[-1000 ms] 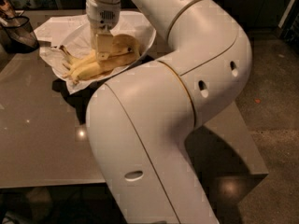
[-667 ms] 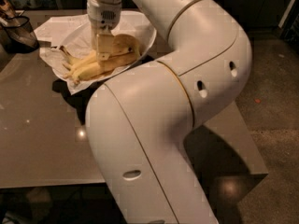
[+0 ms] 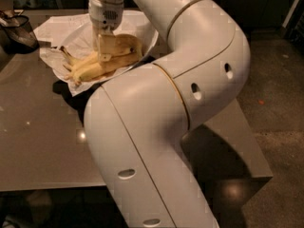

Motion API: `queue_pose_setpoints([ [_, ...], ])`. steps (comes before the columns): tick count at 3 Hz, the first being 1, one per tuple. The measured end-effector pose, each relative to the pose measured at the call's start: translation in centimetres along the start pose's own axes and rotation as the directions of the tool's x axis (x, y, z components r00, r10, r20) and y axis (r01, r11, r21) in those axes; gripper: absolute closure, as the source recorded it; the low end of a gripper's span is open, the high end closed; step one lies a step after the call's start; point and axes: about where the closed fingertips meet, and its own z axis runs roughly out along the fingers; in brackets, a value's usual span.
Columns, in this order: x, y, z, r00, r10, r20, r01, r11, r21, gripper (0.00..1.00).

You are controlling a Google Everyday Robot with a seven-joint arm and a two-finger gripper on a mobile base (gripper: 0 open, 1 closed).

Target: Pick banana from white bowl

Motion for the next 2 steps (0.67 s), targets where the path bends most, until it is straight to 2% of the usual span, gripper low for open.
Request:
queue_pose_setpoints([
  [2, 0.10, -0.19, 0.00, 1.000, 0.000, 0.009, 0.000, 0.9999, -0.011, 0.52],
])
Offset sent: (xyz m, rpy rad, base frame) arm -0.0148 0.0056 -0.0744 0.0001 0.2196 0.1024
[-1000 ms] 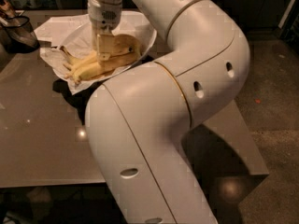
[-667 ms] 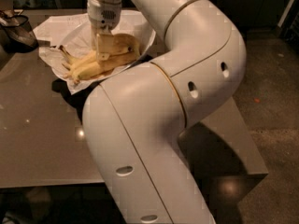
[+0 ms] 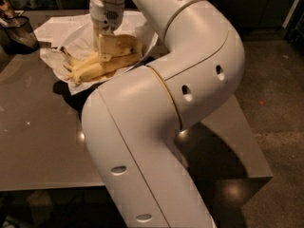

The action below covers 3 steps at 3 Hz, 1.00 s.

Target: Pick banana from white bowl

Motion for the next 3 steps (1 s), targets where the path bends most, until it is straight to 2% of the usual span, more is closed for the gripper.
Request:
queue_pose_setpoints([
  [1, -0.03, -0.02, -0.12, 1.000, 0.000, 0.001, 0.000, 1.0000, -0.001, 0.51],
  [2, -0.03, -0.02, -0.12, 1.000, 0.000, 0.001, 0.000, 1.0000, -0.001, 0.69],
  [3, -0.03, -0.02, -0.12, 1.000, 0.000, 0.001, 0.000, 1.0000, -0.001, 0.92],
])
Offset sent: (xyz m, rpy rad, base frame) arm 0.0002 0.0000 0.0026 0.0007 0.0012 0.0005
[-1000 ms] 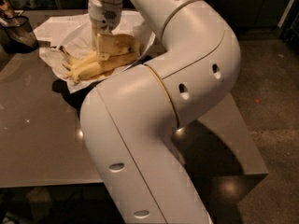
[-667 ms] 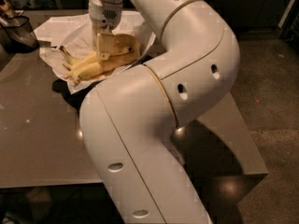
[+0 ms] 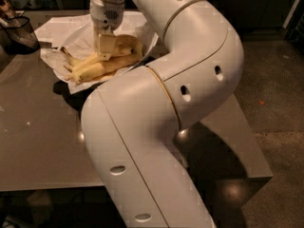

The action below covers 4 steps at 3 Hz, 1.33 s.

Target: Pick banana from white bowl

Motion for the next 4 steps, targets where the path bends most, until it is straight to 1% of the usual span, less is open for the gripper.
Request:
queue_pose_setpoints([
  [1, 0.0, 0.0, 0.0, 1.000, 0.000, 0.000, 0.000, 1.0000, 0.000, 1.00],
  [3, 0.0, 0.0, 0.0, 1.000, 0.000, 0.000, 0.000, 1.0000, 0.000, 1.00],
  [4, -1.1, -0.7, -2.0, 0.999, -0.041, 0.012, 0.039, 0.9957, 0.083, 1.00],
])
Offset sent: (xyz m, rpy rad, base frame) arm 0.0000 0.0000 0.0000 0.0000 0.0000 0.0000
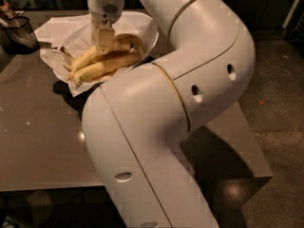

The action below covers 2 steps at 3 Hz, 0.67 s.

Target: Pick banana from white bowl

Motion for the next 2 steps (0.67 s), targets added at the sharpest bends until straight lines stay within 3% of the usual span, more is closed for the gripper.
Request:
queue_pose_setpoints([
  [2, -1.05, -0.03, -2.18, 0.999, -0.050, 0.017, 0.049, 0.9968, 0.062, 1.00],
])
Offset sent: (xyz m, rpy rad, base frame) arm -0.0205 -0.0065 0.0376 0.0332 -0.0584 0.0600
